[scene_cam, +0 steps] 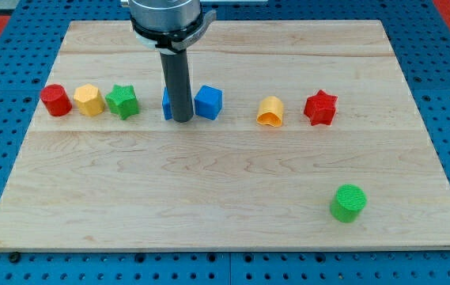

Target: Slightly move the green circle diagonal to the right of the red star

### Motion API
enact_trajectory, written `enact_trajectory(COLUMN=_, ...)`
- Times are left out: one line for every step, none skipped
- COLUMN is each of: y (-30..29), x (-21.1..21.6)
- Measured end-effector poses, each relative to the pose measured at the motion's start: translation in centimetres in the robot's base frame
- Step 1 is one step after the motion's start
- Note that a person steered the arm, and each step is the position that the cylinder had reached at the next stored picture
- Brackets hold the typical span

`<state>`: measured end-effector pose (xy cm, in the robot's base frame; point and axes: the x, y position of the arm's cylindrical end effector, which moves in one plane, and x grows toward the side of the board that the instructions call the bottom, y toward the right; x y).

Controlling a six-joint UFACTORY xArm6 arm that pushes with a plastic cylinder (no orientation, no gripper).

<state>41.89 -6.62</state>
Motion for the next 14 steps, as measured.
enact_trajectory(y=1.8, x=4.5)
enact_trajectory(y=7.3, x=9.9)
enact_trajectory(y=9.2, x=13.7)
enact_trajectory(y=13.2, x=16.4)
enact_trajectory(y=19.7, x=16.9)
enact_trajectory(y=24.1, x=16.9)
enact_trajectory(y=25.9, x=16.9)
enact_trajectory(y=25.8, x=16.0)
enact_trajectory(y=22.4, x=14.0)
enact_trajectory(y=26.0, x=13.0)
enact_trajectory(y=29.2, x=13.5)
enact_trajectory(y=29.3, x=13.0)
enact_trajectory(y=30.4, x=10.7)
enact_trajectory(y=30.5, x=8.6)
